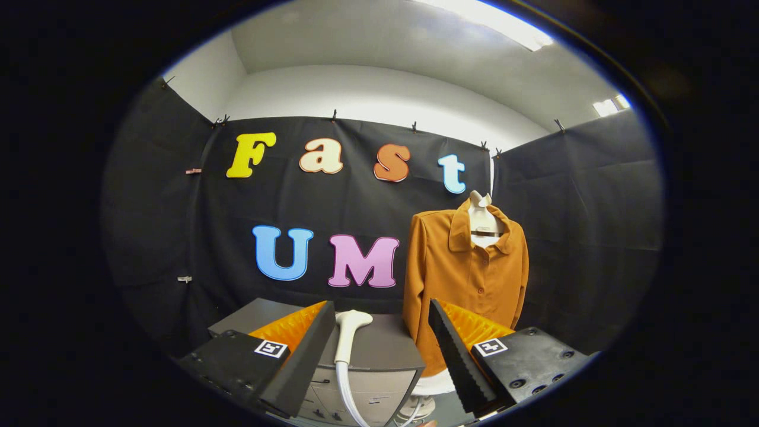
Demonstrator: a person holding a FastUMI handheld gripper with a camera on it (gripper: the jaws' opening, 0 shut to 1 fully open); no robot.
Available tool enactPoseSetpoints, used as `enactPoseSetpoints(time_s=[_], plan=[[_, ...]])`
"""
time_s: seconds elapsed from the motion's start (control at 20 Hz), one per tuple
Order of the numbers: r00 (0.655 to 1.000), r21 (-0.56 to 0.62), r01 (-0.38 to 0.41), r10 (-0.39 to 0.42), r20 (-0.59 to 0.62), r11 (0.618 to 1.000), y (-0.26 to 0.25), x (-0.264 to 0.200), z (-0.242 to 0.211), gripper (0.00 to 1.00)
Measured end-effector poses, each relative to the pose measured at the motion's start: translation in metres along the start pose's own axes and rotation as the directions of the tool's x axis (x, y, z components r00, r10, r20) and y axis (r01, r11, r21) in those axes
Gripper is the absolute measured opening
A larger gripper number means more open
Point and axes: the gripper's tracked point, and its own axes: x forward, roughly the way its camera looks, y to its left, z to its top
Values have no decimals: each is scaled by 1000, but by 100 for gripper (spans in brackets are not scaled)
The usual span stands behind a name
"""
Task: Iron the clothes twice with a garment steamer, once on the left side and once on the right side.
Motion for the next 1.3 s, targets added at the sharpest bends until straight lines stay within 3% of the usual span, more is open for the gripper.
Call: enactPoseSetpoints(time_s=[0.35,0.6,0.95,1.3], plan=[[998,34,-54,53,36,998,18,0,6,98],[981,42,-125,130,-146,991,41,36,-49,98],[915,57,-172,181,-361,983,74,95,-149,98],[848,44,-126,130,-513,991,91,152,-240,99]])
